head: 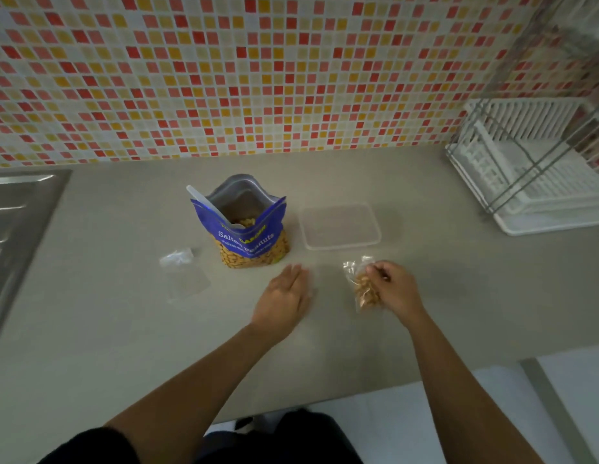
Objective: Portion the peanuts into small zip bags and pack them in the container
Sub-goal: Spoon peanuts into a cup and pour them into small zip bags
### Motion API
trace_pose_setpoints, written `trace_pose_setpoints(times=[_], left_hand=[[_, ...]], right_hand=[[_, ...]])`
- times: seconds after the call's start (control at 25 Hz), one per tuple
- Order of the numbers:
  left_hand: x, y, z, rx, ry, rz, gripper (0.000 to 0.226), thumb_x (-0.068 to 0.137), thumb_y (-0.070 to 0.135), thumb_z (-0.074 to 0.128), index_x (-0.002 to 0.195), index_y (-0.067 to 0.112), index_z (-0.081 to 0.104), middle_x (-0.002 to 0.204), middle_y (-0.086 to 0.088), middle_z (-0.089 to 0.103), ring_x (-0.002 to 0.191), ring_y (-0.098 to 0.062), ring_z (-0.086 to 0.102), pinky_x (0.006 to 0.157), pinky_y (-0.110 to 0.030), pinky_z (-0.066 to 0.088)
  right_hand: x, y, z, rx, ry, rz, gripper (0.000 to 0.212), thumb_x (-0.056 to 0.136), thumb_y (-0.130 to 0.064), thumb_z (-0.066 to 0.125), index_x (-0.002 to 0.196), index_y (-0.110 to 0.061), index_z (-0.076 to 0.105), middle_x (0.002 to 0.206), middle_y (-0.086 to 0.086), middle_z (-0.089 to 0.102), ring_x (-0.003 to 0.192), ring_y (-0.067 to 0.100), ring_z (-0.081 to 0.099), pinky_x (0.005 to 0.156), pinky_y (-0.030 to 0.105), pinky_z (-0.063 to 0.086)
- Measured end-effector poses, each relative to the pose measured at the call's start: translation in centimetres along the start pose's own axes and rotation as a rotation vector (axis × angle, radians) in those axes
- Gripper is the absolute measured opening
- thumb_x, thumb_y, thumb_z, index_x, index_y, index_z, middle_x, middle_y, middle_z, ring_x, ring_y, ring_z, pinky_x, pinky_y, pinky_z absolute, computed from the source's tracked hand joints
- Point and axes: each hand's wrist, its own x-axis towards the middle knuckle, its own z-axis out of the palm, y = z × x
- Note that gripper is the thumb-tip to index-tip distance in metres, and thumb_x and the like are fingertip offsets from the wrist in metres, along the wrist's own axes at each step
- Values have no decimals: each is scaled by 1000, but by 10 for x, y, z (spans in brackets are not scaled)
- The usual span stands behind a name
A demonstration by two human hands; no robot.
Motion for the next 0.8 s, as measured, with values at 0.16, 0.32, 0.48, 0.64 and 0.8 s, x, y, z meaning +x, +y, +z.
trace_pose_setpoints(times=[0.16, 0.32, 0.48, 0.64, 0.8], left_hand=[[-12, -27, 31, 168, -89, -104, 65, 98, 48, 15, 129, 8, 55, 135, -9, 55, 123, -29, 54, 96, -44, 43], [-14, -29, 36, 194, -83, -96, 67, 97, 48, 10, 134, 8, 49, 141, -8, 50, 130, -27, 47, 103, -46, 35], [-13, -30, 38, 202, -47, -83, 58, 91, 43, 32, 132, 8, 52, 138, -8, 52, 128, -26, 49, 100, -44, 42], [-12, -29, 37, 182, -63, -75, 58, 89, 42, 34, 131, 7, 53, 137, -8, 53, 127, -27, 51, 100, -45, 43], [-14, -31, 38, 164, -30, -38, 61, 93, 47, 26, 137, 8, 46, 144, -7, 45, 134, -26, 41, 109, -44, 30]], right_hand=[[9, 19, 12, -97, -15, 5, 16, 87, -17, 62, 93, -4, 68, 90, 13, 71, 76, 16, 58, 59, 9, 36], [12, 20, 20, -151, -14, -5, 18, 84, -21, 66, 94, -6, 69, 88, 9, 72, 74, 14, 60, 57, 6, 37], [12, 19, 27, -259, 105, 2, 14, 82, -26, 66, 87, -12, 68, 79, 8, 71, 71, 24, 65, 61, 24, 45], [15, 24, 33, -343, 158, -20, 15, 81, -24, 64, 84, -10, 67, 83, 12, 66, 76, 31, 63, 66, 34, 50], [17, 22, 33, -340, 169, 32, 24, 79, -27, 64, 95, -10, 62, 89, 14, 66, 83, 32, 63, 70, 34, 49]])
